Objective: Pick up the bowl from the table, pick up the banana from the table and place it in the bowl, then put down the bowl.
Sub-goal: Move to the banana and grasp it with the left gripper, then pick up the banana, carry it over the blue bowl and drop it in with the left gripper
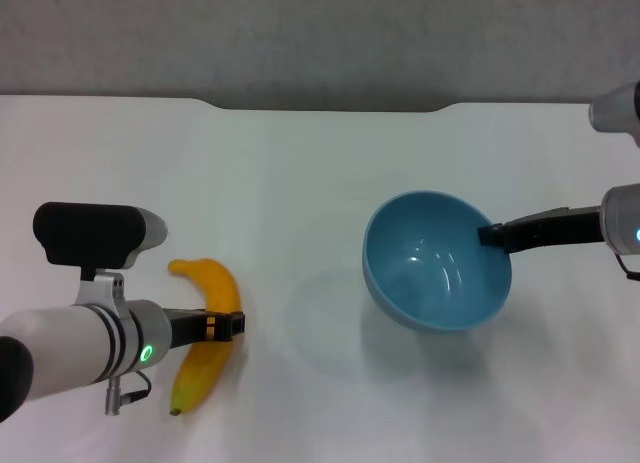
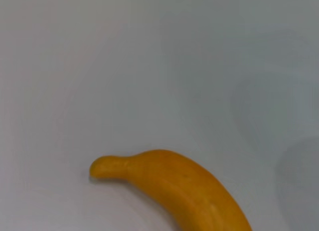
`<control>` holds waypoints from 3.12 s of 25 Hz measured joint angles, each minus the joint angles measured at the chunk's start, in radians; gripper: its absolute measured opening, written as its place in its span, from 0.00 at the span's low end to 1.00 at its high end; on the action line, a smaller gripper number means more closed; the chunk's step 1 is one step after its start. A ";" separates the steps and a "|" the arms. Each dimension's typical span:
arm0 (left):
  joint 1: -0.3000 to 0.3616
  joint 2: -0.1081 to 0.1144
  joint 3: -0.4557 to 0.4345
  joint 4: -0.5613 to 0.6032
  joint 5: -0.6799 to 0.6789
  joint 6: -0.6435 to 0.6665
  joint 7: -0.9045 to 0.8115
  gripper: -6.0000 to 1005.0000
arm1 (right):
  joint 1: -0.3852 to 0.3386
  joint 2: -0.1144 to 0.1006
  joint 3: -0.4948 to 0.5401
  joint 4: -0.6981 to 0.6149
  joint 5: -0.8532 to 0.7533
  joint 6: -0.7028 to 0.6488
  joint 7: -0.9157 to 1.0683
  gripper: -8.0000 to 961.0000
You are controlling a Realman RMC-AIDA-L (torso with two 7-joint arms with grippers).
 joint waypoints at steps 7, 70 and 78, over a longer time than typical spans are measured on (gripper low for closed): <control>-0.006 0.004 -0.026 -0.035 -0.013 0.002 0.008 0.51 | -0.003 0.000 0.000 0.006 0.000 0.000 0.000 0.05; -0.011 0.003 0.299 -0.182 -0.446 0.568 0.465 0.64 | 0.218 -0.006 -0.043 0.230 0.045 0.024 0.083 0.06; -0.006 0.007 0.322 -0.170 -0.443 0.634 0.486 0.66 | 0.215 -0.005 -0.044 0.230 0.045 0.017 0.084 0.06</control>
